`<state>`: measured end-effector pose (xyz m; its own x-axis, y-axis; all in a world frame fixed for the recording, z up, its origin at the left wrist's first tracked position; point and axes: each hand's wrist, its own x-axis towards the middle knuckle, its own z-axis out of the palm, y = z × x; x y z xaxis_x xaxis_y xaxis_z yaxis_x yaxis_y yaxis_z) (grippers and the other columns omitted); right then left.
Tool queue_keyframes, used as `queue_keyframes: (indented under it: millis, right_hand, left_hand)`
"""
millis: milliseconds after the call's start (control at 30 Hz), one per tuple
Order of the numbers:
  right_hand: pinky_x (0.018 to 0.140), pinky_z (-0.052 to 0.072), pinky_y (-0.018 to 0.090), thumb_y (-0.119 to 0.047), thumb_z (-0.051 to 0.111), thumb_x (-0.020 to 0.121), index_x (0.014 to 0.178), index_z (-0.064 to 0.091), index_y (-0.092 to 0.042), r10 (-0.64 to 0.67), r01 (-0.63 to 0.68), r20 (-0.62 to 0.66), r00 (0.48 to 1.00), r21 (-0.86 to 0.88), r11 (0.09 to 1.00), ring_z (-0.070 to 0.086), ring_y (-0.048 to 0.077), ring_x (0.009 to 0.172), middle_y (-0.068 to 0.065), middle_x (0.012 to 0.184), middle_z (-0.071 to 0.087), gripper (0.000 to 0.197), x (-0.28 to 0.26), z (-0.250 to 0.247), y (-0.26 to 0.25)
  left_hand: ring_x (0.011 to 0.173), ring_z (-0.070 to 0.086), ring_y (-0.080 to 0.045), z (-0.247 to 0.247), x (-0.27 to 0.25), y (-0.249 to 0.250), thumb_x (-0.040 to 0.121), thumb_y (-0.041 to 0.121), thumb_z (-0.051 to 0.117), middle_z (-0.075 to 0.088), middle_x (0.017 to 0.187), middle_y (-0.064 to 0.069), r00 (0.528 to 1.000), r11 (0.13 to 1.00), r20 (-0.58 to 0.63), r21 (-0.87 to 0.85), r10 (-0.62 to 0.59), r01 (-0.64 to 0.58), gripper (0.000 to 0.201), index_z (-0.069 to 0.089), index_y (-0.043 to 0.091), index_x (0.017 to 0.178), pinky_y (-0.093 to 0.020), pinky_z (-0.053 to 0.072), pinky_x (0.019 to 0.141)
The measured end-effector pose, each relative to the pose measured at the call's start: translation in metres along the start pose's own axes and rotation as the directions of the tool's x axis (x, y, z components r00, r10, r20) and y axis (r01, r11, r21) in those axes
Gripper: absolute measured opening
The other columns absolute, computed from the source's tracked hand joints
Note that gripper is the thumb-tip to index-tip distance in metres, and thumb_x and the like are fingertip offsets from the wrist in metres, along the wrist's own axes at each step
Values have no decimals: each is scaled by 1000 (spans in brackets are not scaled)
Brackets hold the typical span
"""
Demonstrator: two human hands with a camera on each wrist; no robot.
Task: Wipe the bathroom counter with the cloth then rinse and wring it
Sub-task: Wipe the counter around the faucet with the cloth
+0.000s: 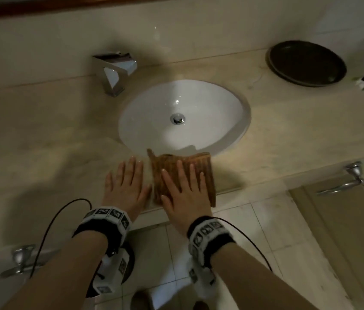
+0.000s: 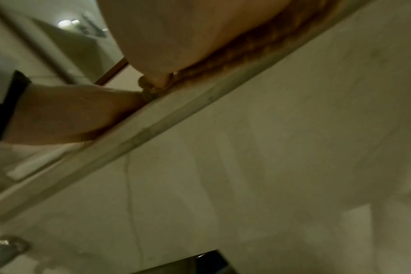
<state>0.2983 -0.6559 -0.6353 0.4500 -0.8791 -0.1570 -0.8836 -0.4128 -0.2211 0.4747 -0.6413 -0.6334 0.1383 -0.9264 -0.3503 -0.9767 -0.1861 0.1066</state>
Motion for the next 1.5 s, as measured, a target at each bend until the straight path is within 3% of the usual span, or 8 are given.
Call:
queue_keyframes:
  millis: [67,200,333,567,700,867,1067,1500]
  right_hand:
    - [113,5,49,-55,24,89,149,25,-39,-74,73,-19,997,-62,995,22,37,143,6,159,20,62,-5,-4,46]
    - [116,8,53,-56,11,91,150,-2,-43,336,-338,-38,941,-71,938,7,34,146,3,162,0,61,3,-34,163]
    - [114,9,60,-51,16,92,153,15,-28,563,-563,-104,820,38,826,13,44,143,17,159,11,65,18,-33,147]
    - [112,9,57,-49,17,95,149,29,-26,284,-285,-25,958,-33,958,26,45,139,18,155,26,60,17,-21,71]
    - [108,20,48,-42,26,96,128,53,-34,106,-106,-7,994,26,994,49,35,128,1,135,57,42,34,-35,85]
    - [80,41,26,-35,41,89,98,62,-38,44,-46,17,999,130,990,57,13,92,-13,93,67,24,67,-79,100]
    - [72,42,28,-25,45,99,97,59,-22,325,-358,153,933,462,812,57,19,86,1,93,64,14,130,-107,112]
    - [74,46,32,-19,54,95,82,60,-19,515,-215,-93,852,835,507,59,21,81,3,84,64,15,314,-151,130]
  left_hand:
    - [145,-21,-16,-1,-1,-1,76,64,-10,-29,154,9,1000,1000,7,-16,-4,4,81,-20,28,149,-46,-7,118]
    - [145,-21,-16,-1,-2,1,73,63,-17,-32,152,10,1000,1000,-2,11,4,-4,84,-21,26,148,-45,-7,117]
    - [143,-24,-14,0,-5,0,75,62,-17,-34,151,9,1000,1000,2,8,-9,9,81,-25,25,146,-45,-6,118]
    - [136,39,-30,-20,21,50,86,44,34,41,148,-14,961,962,-70,84,266,-260,67,45,5,139,-48,27,108]
    - [143,25,-18,-48,69,90,100,38,31,22,158,0,929,929,-24,-16,370,-371,54,26,18,150,-34,19,116]
    - [122,49,-22,-69,119,76,98,35,37,50,137,-2,952,952,89,-123,293,-282,38,51,21,131,-34,40,102]
    - [147,6,-22,-103,170,12,98,37,39,1,161,-5,998,998,-11,25,54,-54,62,16,17,152,-38,14,119]
    - [146,-19,-24,-103,212,-37,89,47,47,-30,155,-10,983,984,29,16,-180,180,102,-28,6,145,-39,-3,119]
